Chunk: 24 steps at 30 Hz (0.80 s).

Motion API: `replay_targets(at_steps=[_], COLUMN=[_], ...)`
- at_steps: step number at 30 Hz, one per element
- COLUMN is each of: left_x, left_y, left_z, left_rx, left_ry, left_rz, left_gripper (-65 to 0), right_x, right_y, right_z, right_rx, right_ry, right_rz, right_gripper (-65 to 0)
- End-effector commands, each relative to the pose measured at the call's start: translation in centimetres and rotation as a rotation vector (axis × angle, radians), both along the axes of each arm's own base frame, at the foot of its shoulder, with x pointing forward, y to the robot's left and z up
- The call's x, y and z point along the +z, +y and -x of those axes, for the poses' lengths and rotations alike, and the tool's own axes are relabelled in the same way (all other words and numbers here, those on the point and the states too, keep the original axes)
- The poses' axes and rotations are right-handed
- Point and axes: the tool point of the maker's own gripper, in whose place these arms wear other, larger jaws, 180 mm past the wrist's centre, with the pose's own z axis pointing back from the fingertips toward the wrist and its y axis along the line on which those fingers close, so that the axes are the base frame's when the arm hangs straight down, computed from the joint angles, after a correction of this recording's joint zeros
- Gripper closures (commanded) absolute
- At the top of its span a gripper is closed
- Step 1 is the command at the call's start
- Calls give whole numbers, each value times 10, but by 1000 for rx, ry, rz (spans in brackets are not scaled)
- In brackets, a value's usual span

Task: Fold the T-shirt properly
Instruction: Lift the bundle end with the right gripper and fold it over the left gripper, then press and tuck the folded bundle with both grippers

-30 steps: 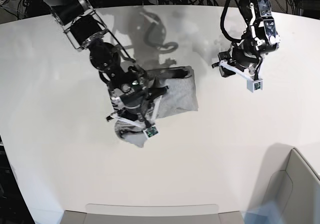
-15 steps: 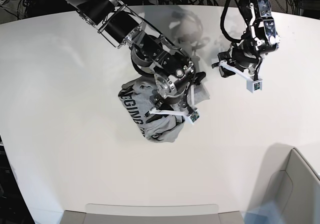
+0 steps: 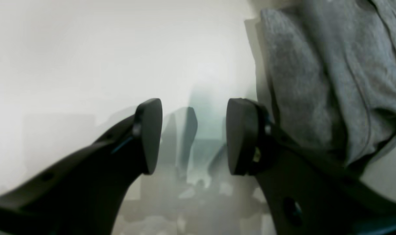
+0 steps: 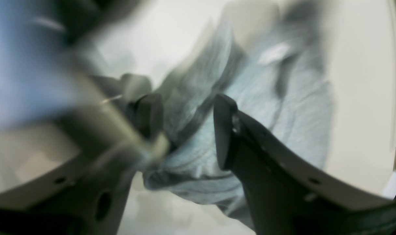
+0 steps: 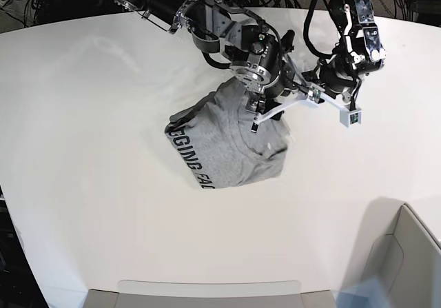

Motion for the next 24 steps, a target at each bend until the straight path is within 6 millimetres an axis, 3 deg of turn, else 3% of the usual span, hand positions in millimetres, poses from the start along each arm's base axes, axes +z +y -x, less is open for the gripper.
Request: replay_targets(at_steps=[1, 5, 9, 13, 17, 20, 24], left_x=[9, 9, 12, 26, 45, 59, 61], left_y=[2, -2, -14, -53, -104, -135, -170], left_z=[-8, -9, -13, -34, -50, -59, -54], left_rx=[0, -6, -38, -154, -299, -372, -458], left_ry=[-41, -45, -56, -109, -177, -267, -321], left_rz=[-5, 3, 14, 35, 58, 70, 89], left_gripper=[-306, -306, -306, -299, -205, -137, -86], right_x=[25, 59, 65, 51, 48, 33, 1], right_y=[2, -28, -83, -130, -168, -180, -185], right_z=[-13, -43, -83, -103, -125, -135, -141], right_rx=[-11, -130, -284, -300, -345, -310, -284], right_ry=[-68, -131, -162, -172, -152, -115, -35], right_rz=[-52, -138, -120, 16, 68, 77, 73], right_gripper=[-256, -256, -252, -169, -58, -29, -28])
